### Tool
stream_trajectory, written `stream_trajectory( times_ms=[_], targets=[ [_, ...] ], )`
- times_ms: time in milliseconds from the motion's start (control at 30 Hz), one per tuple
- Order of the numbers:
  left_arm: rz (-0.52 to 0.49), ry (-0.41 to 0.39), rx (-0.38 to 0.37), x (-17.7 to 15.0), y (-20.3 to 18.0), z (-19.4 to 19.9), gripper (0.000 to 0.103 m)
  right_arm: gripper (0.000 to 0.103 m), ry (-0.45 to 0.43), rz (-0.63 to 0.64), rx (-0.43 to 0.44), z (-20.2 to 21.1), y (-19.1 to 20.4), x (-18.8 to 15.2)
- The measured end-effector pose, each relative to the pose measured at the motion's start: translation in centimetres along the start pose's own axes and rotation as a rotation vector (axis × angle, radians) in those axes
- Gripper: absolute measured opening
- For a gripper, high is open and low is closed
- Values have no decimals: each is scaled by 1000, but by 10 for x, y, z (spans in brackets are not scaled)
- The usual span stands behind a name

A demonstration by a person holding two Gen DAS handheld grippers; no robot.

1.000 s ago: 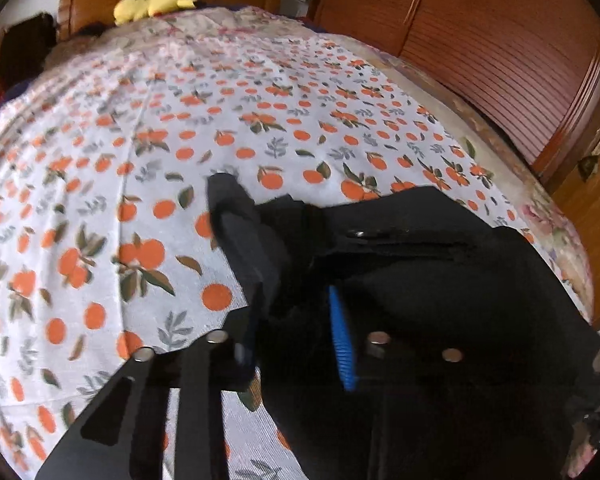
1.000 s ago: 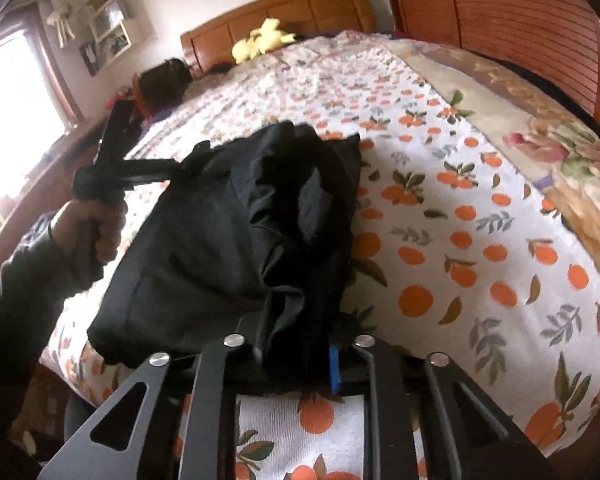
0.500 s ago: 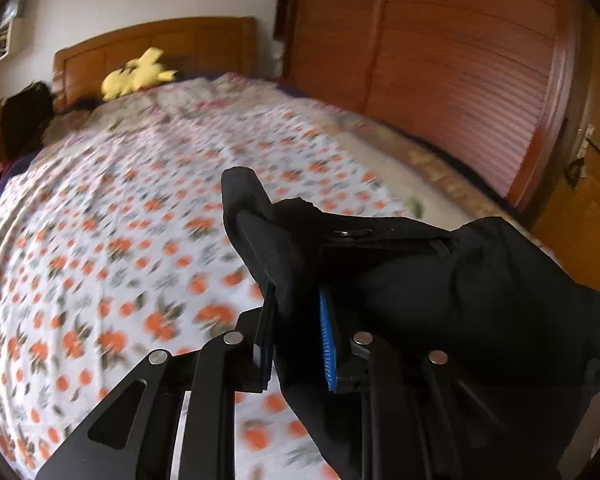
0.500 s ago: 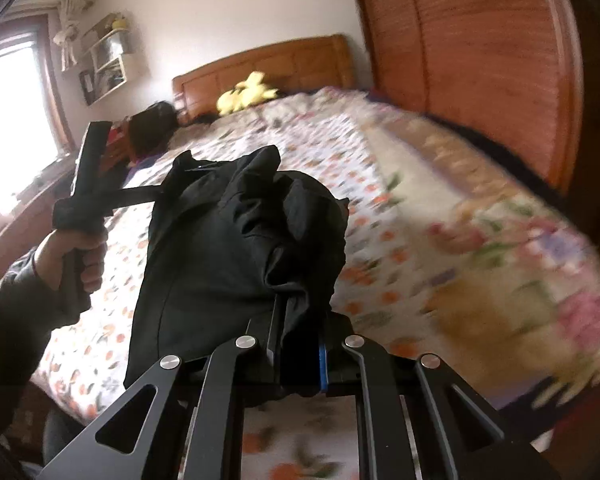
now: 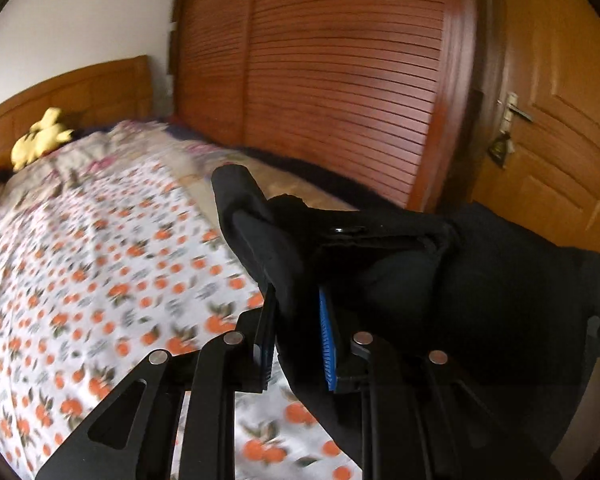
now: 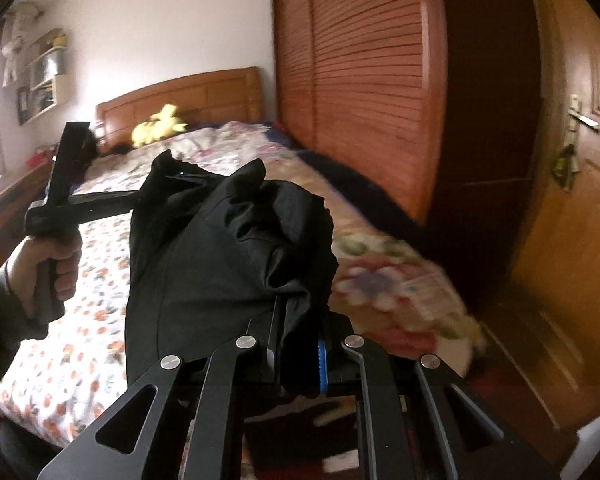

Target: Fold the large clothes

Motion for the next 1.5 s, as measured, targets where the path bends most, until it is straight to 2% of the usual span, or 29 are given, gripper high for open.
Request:
stream_trajectory(
  times_ms=[67, 233, 400, 600, 667, 700, 733, 767, 833, 967, 1033, 1133, 1233, 1500],
  targets=[
    [-27, -3, -18, 5, -15, -11, 21, 10, 12, -6, -37, -4, -14, 0],
    [-18, 25, -52, 5, -33, -48, 21, 10, 48, -3, -109, -22, -38, -1],
    [11, 84, -77, -14, -28, -74, 21, 10, 104, 13, -157, -46, -47, -9],
    [-5, 110, -72, -22, -26, -93, 22, 12, 117, 17, -182, -55, -53, -14],
    [-18, 127, -61, -24, -24, -97, 24, 20, 135, 12, -196, -59, -56, -19],
    [-15, 144, -56, -27, -22, -99, 28, 30, 139, 10, -220, -61, -60, -21],
    [-10, 157, -52, -29, -21, -100, 35, 46, 139, -1, -248, -61, -65, -22],
    [-7, 160, -44, -30, -18, -99, 37, 49, 132, -14, -273, -60, -70, -21],
    [-20, 139, -27, -31, -15, -92, 46, 49, 117, -39, -274, -54, -76, -19],
    [-63, 122, -12, -33, -16, -75, 54, 49, 47, -20, -271, -38, -67, -3],
    [-75, 93, -9, -33, -17, -60, 71, 49, 11, -7, -254, -33, -58, 6],
    [-93, 55, 0, -35, -22, -38, 86, 49, -8, 11, -202, -38, -41, 15],
    [-87, 18, 1, -39, -25, -11, 98, 49, 13, 34, -166, -54, -26, 11],
    [-66, -49, 11, -54, -32, 52, 100, 43, 161, -2, -204, -109, -48, -39]
  ],
)
Point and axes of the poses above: each gripper's, at about its wrist camera, not at the fingertips, and z roughly against the way its jaws point, y to its left, x to its top, the point moved 8 cm from there along -z, roughly the way its jaws point, and after that the axes turned 10 degrees about -x, right-handed, at the moved point
